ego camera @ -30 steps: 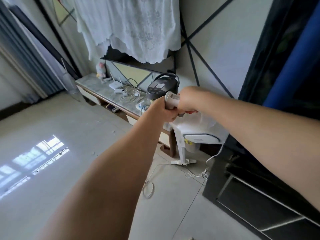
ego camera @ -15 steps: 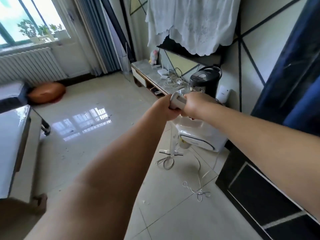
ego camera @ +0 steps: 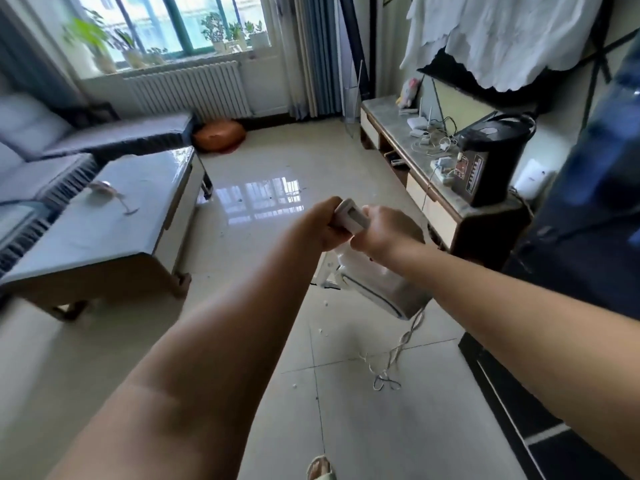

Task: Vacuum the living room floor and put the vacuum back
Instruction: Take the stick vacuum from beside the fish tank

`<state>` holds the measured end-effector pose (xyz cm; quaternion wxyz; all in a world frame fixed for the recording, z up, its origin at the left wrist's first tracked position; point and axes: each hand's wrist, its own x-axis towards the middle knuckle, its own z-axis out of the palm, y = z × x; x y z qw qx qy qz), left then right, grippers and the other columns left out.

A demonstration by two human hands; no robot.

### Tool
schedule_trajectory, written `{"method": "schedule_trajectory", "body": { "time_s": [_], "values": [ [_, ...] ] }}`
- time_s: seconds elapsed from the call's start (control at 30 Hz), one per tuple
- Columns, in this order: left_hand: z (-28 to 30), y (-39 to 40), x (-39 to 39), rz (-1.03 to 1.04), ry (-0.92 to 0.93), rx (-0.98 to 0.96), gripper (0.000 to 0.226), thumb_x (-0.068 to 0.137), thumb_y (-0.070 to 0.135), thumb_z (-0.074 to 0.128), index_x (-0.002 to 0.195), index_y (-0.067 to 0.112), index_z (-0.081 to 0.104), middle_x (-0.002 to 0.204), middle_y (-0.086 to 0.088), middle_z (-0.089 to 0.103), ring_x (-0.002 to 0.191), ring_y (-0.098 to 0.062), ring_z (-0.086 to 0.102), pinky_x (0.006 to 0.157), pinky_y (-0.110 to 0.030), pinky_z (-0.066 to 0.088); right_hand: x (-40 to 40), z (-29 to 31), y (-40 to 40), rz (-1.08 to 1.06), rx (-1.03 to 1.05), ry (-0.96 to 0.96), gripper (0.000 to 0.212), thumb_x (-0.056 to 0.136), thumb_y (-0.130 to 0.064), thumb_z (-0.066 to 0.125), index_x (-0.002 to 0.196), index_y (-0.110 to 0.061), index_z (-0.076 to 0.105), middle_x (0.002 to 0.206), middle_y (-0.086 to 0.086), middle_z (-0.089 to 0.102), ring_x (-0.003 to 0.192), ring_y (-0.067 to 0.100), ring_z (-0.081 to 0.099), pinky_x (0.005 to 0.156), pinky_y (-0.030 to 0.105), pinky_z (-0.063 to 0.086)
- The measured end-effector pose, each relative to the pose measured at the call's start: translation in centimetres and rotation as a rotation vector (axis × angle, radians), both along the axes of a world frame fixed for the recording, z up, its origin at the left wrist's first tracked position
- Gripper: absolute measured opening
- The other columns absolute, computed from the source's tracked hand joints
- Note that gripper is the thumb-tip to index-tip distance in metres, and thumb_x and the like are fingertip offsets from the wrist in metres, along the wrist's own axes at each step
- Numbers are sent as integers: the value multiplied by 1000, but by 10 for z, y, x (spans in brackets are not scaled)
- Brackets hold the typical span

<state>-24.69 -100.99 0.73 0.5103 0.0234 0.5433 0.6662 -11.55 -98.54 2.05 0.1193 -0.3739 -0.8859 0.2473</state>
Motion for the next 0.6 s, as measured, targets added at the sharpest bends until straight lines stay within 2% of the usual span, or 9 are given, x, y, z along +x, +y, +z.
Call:
{"method": "schedule_trajectory", "body": {
  "time_s": [0.07, 0.13, 0.23, 0.3, 0.4, 0.57, 0.6],
  "values": [
    [-2, -34, 9, 16, 31, -22, 20, 93, 3, 41, 74, 5, 44, 68, -8, 42, 57, -17, 50, 42, -20, 47, 7, -2, -29, 36, -48, 16, 15, 77, -33, 57, 89, -23, 57, 83, 2, 66, 74, 25, 64, 69, 34, 54],
    [-3, -66, 16, 34, 51, -69, 20, 93, 4, 43, 73, 5, 46, 69, -7, 43, 63, -16, 50, 53, -23, 49, 13, -8, -56, 53, -93, 42, 14, 75, -33, 56, 86, -23, 57, 82, 3, 66, 74, 26, 65, 73, 39, 56],
    [-15, -104, 26, 47, 124, -100, 21, 94, 10, 46, 73, 8, 47, 72, -6, 43, 68, -18, 49, 60, -26, 46, 23, -19, -95, 71, -134, 50, 13, 76, -32, 56, 86, -23, 57, 82, 3, 66, 75, 26, 65, 73, 38, 56],
    [-25, -132, 37, 41, 159, -159, 24, 95, 13, 47, 71, 9, 45, 68, -6, 42, 61, -18, 46, 57, -27, 42, 33, -29, -122, 65, -154, 41, 13, 77, -31, 55, 87, -23, 57, 83, 3, 66, 75, 26, 65, 71, 36, 55],
    [-46, -176, 52, 38, 101, -209, 23, 90, 7, 49, 68, 11, 42, 69, -5, 38, 60, -15, 45, 53, -24, 43, 53, -49, -170, 45, -204, 50, 11, 77, -31, 54, 86, -24, 56, 81, 2, 66, 73, 26, 64, 68, 33, 53],
    [-64, -256, 88, 85, 17, -226, 23, 92, 6, 49, 69, 6, 45, 68, -8, 43, 60, -19, 48, 44, -22, 48, 83, -73, -245, 57, -233, 13, 14, 79, -28, 51, 91, -22, 57, 83, 2, 64, 75, 27, 62, 57, 26, 38],
    [-67, -271, 96, 90, 12, -229, 23, 93, 7, 50, 70, 6, 46, 69, -9, 44, 61, -19, 49, 47, -25, 49, 88, -79, -259, 54, -254, 11, 14, 79, -28, 51, 91, -22, 56, 83, 2, 64, 74, 27, 62, 56, 26, 37]
  ]
}}
